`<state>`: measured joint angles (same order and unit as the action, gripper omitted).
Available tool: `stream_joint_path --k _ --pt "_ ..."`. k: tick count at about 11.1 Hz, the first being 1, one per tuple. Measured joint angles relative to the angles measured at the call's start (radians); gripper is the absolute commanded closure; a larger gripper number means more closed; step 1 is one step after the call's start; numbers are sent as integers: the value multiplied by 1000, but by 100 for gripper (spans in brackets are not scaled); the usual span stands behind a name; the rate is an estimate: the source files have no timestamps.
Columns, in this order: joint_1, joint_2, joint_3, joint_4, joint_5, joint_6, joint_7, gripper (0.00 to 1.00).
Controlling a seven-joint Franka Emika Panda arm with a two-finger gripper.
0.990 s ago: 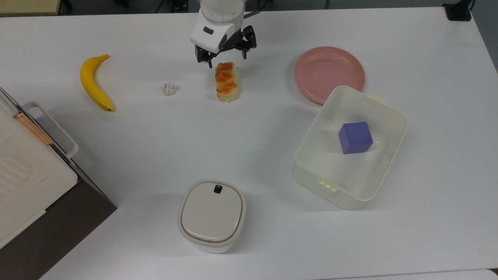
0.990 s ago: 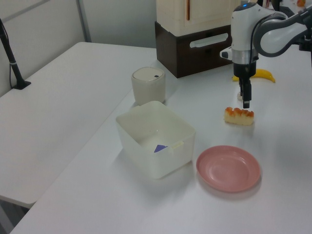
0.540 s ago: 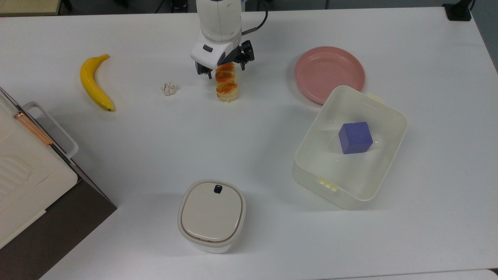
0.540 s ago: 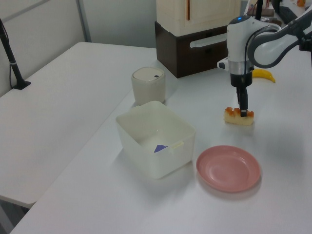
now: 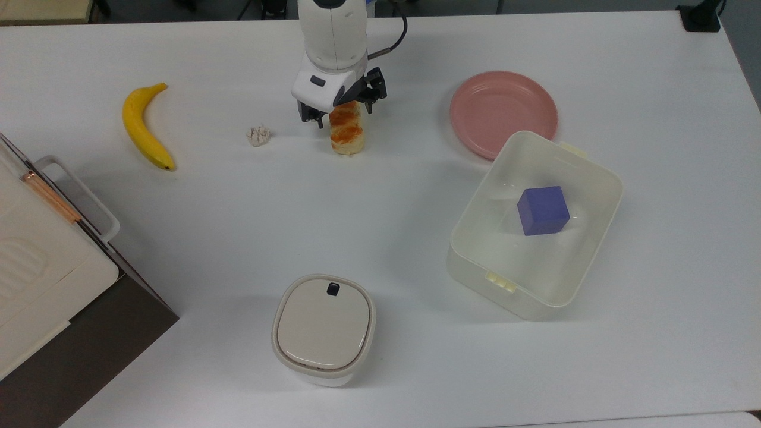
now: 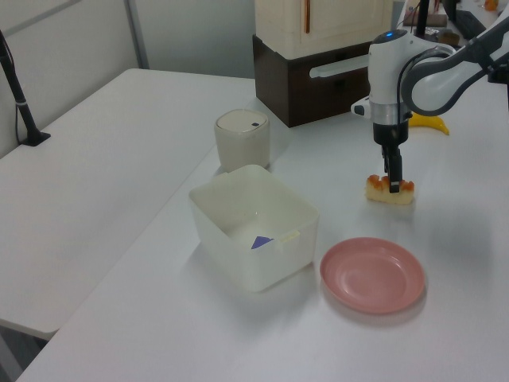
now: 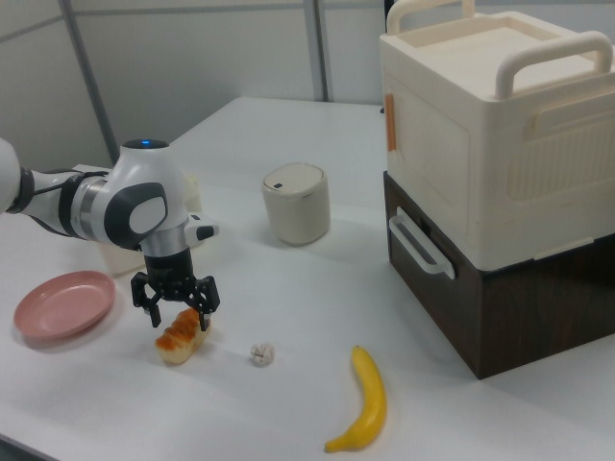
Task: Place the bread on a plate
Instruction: 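Lower the gripper around the bread roll and close it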
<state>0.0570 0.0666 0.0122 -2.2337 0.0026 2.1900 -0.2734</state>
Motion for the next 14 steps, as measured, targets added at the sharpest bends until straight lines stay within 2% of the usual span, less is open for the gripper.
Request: stream_joint_path --k 5,6,7,8,9,14 --pt "0 38 -2 0 -2 7 -2 2" --pt "0 52 -2 0 -2 18 -5 19" --pt "0 63 -2 0 -8 30 -18 57" --pt "0 69 -2 0 -15 36 -36 84" --pt "0 71 -4 0 -17 38 -52 100" --pt "2 68 -13 6 -20 39 -80 100"
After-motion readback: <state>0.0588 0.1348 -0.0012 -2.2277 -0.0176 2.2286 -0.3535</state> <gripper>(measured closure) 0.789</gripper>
